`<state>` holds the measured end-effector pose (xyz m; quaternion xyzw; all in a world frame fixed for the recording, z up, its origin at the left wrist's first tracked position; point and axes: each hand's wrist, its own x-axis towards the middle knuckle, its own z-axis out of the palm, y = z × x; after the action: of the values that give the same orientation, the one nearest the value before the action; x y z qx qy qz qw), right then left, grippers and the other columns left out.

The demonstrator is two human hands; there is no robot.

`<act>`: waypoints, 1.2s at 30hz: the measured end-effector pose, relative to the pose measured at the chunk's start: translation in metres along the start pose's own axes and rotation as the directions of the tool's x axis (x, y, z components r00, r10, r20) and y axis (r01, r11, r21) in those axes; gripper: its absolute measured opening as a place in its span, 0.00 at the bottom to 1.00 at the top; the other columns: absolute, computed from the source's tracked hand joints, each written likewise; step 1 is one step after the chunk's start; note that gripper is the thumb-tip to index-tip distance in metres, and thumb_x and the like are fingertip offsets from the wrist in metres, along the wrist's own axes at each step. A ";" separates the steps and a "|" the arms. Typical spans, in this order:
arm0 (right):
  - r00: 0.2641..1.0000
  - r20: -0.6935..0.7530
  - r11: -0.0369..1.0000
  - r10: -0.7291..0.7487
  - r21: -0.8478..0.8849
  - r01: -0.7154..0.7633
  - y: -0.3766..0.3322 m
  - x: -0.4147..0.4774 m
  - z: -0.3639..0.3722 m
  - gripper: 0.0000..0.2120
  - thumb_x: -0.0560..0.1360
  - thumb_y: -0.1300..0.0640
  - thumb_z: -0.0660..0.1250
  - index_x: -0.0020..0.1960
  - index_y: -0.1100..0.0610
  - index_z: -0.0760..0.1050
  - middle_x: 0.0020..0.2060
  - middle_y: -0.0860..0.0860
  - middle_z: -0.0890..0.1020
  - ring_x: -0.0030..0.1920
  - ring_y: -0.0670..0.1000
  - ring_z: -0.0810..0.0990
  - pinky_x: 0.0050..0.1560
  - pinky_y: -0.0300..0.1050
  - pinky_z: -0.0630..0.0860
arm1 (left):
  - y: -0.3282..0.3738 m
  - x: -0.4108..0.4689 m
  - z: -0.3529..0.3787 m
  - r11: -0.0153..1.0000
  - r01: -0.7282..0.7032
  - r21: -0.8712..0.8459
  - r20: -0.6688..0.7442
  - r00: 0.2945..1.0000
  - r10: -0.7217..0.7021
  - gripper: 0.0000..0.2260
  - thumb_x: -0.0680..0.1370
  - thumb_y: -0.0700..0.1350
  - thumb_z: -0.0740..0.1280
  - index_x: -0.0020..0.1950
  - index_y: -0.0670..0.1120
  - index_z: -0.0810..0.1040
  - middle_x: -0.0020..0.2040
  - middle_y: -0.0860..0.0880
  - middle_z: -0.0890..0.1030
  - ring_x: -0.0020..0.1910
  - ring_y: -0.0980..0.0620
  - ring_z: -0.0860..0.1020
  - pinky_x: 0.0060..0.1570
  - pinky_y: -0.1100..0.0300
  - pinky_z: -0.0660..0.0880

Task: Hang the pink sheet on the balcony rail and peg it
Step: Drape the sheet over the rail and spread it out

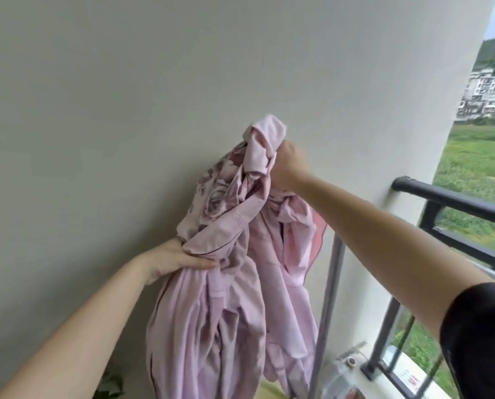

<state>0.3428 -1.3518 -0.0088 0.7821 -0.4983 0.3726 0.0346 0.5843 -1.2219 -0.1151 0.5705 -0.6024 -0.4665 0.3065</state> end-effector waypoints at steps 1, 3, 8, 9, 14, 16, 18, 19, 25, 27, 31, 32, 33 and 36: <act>0.998 0.005 0.997 -0.064 -0.040 0.064 -0.004 0.010 -0.005 0.07 0.73 0.56 0.61 0.43 0.58 0.75 0.41 0.57 0.81 0.43 0.63 0.81 0.38 0.50 0.74 | 0.006 0.005 0.003 0.999 -0.016 0.042 -0.066 0.998 0.019 0.22 0.64 0.46 0.82 0.56 0.50 0.82 0.52 0.54 0.85 0.55 0.56 0.81 0.61 0.59 0.73; 0.989 0.014 0.964 -0.148 -0.219 0.148 -0.001 0.028 -0.019 0.05 0.73 0.54 0.63 0.46 0.55 0.74 0.45 0.56 0.81 0.47 0.63 0.81 0.39 0.49 0.73 | 0.016 0.015 0.000 0.998 -0.036 0.053 -0.241 0.969 0.048 0.25 0.60 0.50 0.83 0.55 0.50 0.82 0.50 0.55 0.85 0.53 0.58 0.81 0.56 0.62 0.74; 0.976 0.066 0.761 -0.209 -0.616 0.205 0.043 0.052 -0.059 0.14 0.77 0.58 0.59 0.62 0.61 0.72 0.56 0.58 0.78 0.52 0.62 0.82 0.42 0.52 0.72 | 0.052 0.030 -0.021 0.975 -0.212 -0.071 -0.463 0.872 0.156 0.30 0.54 0.48 0.84 0.55 0.45 0.83 0.51 0.51 0.86 0.54 0.52 0.82 0.63 0.52 0.74; 0.978 0.059 0.751 -0.201 -0.632 0.192 0.053 0.054 -0.064 0.14 0.78 0.59 0.58 0.63 0.61 0.72 0.57 0.58 0.77 0.52 0.63 0.81 0.41 0.51 0.70 | 0.065 0.033 -0.021 0.966 -0.252 -0.062 -0.456 0.868 0.197 0.29 0.54 0.47 0.84 0.54 0.45 0.84 0.51 0.50 0.86 0.54 0.52 0.83 0.63 0.50 0.74; 0.997 -0.017 0.734 -0.080 -0.678 0.048 0.086 0.047 -0.109 0.17 0.78 0.56 0.62 0.64 0.62 0.70 0.55 0.60 0.76 0.50 0.64 0.81 0.41 0.51 0.70 | 0.136 0.042 0.001 0.938 -0.343 -0.053 -0.443 0.850 0.285 0.20 0.57 0.42 0.78 0.48 0.42 0.85 0.46 0.47 0.86 0.49 0.48 0.84 0.56 0.53 0.79; 0.995 -0.088 0.740 -0.053 -0.673 -0.020 0.096 0.040 -0.134 0.18 0.78 0.55 0.63 0.65 0.62 0.69 0.55 0.61 0.76 0.49 0.64 0.81 0.40 0.51 0.68 | 0.162 0.043 0.014 0.925 -0.376 -0.060 -0.437 0.843 0.314 0.17 0.60 0.39 0.78 0.48 0.43 0.85 0.45 0.47 0.86 0.47 0.48 0.85 0.55 0.53 0.80; 0.987 -0.159 0.735 -0.038 -0.673 -0.080 0.102 0.031 -0.163 0.20 0.78 0.54 0.63 0.66 0.63 0.67 0.55 0.61 0.75 0.49 0.65 0.81 0.40 0.51 0.67 | 0.185 0.042 0.028 0.899 -0.438 -0.024 -0.460 0.803 0.379 0.14 0.62 0.38 0.78 0.46 0.45 0.85 0.45 0.50 0.86 0.47 0.51 0.84 0.54 0.54 0.80; 0.981 -0.191 0.730 -0.038 -0.676 -0.103 0.104 0.025 -0.178 0.20 0.78 0.54 0.63 0.67 0.63 0.66 0.55 0.62 0.75 0.49 0.65 0.80 0.40 0.51 0.67 | 0.195 0.040 0.036 0.884 -0.468 0.014 -0.479 0.773 0.416 0.13 0.62 0.38 0.79 0.46 0.45 0.85 0.45 0.51 0.86 0.47 0.53 0.84 0.54 0.56 0.80; 0.940 -0.341 0.655 -0.003 -0.711 -0.256 0.104 -0.027 -0.255 0.24 0.76 0.55 0.65 0.67 0.63 0.64 0.52 0.62 0.75 0.40 0.62 0.79 0.39 0.53 0.75 | 0.236 0.018 0.076 0.838 -0.539 0.089 -0.460 0.724 0.515 0.17 0.56 0.45 0.80 0.43 0.47 0.85 0.43 0.53 0.86 0.45 0.54 0.84 0.52 0.50 0.81; 0.929 -0.370 0.624 0.022 -0.720 -0.302 0.103 -0.051 -0.277 0.24 0.76 0.55 0.65 0.68 0.63 0.63 0.52 0.63 0.75 0.38 0.62 0.78 0.36 0.52 0.72 | 0.245 0.008 0.091 0.823 -0.562 0.085 -0.428 0.725 0.540 0.16 0.56 0.46 0.79 0.42 0.46 0.85 0.42 0.52 0.86 0.44 0.53 0.84 0.51 0.48 0.81; 0.901 -0.432 0.552 0.049 -0.740 -0.385 0.099 -0.108 -0.317 0.19 0.78 0.55 0.61 0.65 0.64 0.66 0.52 0.64 0.74 0.34 0.59 0.71 0.36 0.50 0.65 | 0.255 -0.016 0.129 0.777 -0.625 0.074 -0.349 0.714 0.607 0.16 0.58 0.47 0.78 0.42 0.43 0.83 0.41 0.48 0.85 0.44 0.48 0.84 0.48 0.45 0.81; 0.895 -0.441 0.536 0.063 -0.742 -0.404 0.097 -0.122 -0.326 0.18 0.78 0.55 0.61 0.65 0.64 0.66 0.53 0.64 0.74 0.35 0.61 0.73 0.37 0.51 0.65 | 0.256 -0.022 0.139 0.767 -0.638 0.065 -0.330 0.712 0.620 0.16 0.58 0.47 0.78 0.42 0.42 0.82 0.41 0.48 0.85 0.43 0.47 0.84 0.47 0.44 0.81; 0.889 -0.451 0.521 0.083 -0.740 -0.425 0.095 -0.136 -0.336 0.19 0.78 0.54 0.61 0.65 0.64 0.66 0.53 0.65 0.74 0.38 0.63 0.76 0.38 0.51 0.65 | 0.256 -0.029 0.150 0.761 -0.647 0.053 -0.312 0.713 0.628 0.15 0.59 0.47 0.78 0.41 0.42 0.82 0.41 0.48 0.85 0.43 0.47 0.84 0.46 0.44 0.81; 0.872 -0.465 0.492 0.155 -0.729 -0.476 0.086 -0.180 -0.363 0.18 0.78 0.54 0.62 0.63 0.64 0.68 0.53 0.66 0.75 0.45 0.67 0.79 0.41 0.52 0.65 | 0.256 -0.048 0.182 0.756 -0.654 0.016 -0.258 0.728 0.635 0.14 0.60 0.47 0.78 0.41 0.44 0.82 0.40 0.49 0.85 0.41 0.49 0.84 0.45 0.45 0.81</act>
<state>0.0337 -1.1046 0.1141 0.4891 -0.7361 0.2228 0.4116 0.3251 -1.1584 0.0576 0.3673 -0.7017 -0.2786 0.5432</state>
